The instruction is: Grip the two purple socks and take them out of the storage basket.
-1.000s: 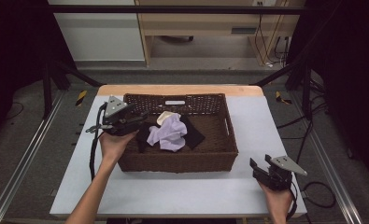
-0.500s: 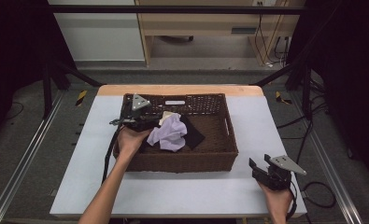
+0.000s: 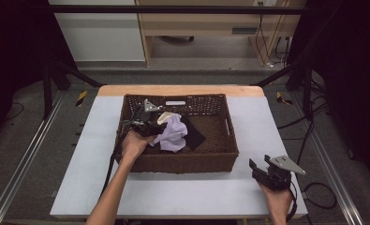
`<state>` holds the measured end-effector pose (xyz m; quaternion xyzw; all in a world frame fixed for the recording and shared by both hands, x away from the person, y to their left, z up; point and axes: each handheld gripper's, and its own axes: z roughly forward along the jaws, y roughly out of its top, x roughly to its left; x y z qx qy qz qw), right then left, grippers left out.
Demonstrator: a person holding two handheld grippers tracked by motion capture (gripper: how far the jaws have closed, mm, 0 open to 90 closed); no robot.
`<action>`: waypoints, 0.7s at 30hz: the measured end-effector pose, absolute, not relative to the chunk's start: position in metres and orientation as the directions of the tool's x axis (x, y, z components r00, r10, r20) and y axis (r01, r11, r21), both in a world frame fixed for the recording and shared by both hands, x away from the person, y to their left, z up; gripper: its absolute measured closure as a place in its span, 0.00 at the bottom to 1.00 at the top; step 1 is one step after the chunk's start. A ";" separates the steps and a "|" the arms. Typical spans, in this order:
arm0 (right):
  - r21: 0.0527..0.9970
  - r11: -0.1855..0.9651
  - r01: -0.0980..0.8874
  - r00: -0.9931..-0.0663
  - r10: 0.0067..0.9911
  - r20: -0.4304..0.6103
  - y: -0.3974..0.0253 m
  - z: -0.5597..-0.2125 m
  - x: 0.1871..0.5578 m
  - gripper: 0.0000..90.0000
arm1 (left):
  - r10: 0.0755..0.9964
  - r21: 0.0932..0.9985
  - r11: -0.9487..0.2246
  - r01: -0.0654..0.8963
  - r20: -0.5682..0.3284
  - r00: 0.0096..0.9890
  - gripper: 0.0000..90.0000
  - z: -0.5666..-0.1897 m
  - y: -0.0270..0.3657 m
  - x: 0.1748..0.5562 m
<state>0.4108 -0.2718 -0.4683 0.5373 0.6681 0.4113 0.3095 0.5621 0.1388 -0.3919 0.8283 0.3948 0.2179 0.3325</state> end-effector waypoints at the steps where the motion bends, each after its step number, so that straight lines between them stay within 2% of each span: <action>1: 0.882 0.082 0.464 -0.231 0.973 0.031 -0.272 -0.468 0.411 0.41 | 0.802 0.717 -0.467 0.517 0.098 0.589 0.50 -0.393 0.138 0.563; 10: 0.878 0.081 0.471 -0.228 0.973 0.032 -0.274 -0.470 0.411 0.41 | 0.793 0.572 -0.551 0.607 0.133 0.595 0.50 -0.408 0.128 0.571; 21: 0.877 0.086 0.473 -0.236 0.971 0.032 -0.273 -0.471 0.411 0.41 | 0.796 0.478 -0.566 0.671 0.107 0.595 0.64 -0.417 0.129 0.579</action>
